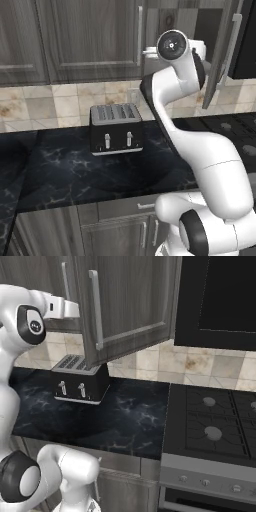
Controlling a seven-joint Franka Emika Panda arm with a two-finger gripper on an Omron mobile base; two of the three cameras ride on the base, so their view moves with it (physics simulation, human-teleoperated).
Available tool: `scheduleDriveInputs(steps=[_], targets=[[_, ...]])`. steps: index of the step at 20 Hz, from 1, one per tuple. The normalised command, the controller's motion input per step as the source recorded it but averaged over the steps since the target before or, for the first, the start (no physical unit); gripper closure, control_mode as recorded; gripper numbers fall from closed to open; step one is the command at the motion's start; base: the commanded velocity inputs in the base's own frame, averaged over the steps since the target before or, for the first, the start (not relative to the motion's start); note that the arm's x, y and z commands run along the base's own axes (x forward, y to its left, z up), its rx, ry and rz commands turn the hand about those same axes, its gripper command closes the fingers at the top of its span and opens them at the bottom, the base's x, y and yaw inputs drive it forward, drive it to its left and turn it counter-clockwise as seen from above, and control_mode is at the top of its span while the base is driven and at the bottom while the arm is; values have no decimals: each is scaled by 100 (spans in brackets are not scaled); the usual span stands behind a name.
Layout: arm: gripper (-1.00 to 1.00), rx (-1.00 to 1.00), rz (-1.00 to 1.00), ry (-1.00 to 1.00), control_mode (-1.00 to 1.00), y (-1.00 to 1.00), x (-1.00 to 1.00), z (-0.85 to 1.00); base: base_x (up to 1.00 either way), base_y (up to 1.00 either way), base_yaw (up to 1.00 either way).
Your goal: Move the shaker and shaker from the cabinet to the dining counter.
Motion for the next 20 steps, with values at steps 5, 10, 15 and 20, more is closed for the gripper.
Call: scheduleDriveInputs(steps=[5, 10, 15, 20], targets=[[-100, -9, -32, 0, -100, -58, 4, 0, 0, 0, 0], [-100, -7, -31, 0, -100, -74, -14, 0, 0, 0, 0], [-100, -2, -26, 0, -100, -95, -66, 0, 0, 0, 0], [-100, 0, -24, 0, -100, -100, -66, 1, 0, 0, 0]])
